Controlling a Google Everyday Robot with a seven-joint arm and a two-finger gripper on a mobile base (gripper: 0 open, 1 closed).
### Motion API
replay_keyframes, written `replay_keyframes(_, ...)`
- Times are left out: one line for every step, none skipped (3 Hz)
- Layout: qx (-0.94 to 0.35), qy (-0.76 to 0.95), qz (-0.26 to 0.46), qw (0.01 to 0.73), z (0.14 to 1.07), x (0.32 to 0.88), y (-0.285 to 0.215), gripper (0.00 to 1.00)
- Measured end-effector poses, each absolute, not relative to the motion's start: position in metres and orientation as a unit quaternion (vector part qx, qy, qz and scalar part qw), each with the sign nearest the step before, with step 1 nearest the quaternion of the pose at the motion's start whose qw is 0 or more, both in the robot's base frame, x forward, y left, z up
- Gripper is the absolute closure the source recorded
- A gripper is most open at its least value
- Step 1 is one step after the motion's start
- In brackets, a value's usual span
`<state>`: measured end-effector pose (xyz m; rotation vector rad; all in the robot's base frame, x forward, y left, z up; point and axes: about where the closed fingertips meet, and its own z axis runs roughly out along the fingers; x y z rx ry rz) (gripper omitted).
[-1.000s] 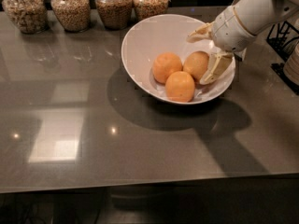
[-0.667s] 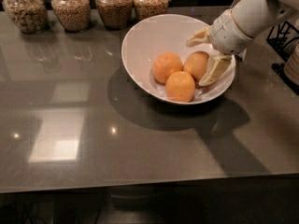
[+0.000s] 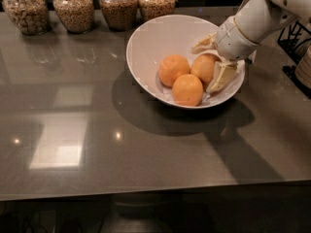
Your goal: Pick orange from white bowl
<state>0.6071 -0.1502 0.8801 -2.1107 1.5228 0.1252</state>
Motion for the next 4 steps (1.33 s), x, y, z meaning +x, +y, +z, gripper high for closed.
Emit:
replay_keyframes(-0.787, 0.562, 0.040, 0.250, 0.8704, 0.6108, -0.1518, 0.32)
replay_keyframes(-0.791, 0.562, 0.034, 0.240, 0.8655, 0.6133, -0.1524, 0.39)
replay_keyframes(-0.791, 0.562, 0.034, 0.240, 0.8679, 0.6133, -0.1523, 0.58)
replay_keyframes(-0.793, 0.564, 0.024, 0.228, 0.8671, 0.6109, -0.1553, 0.81)
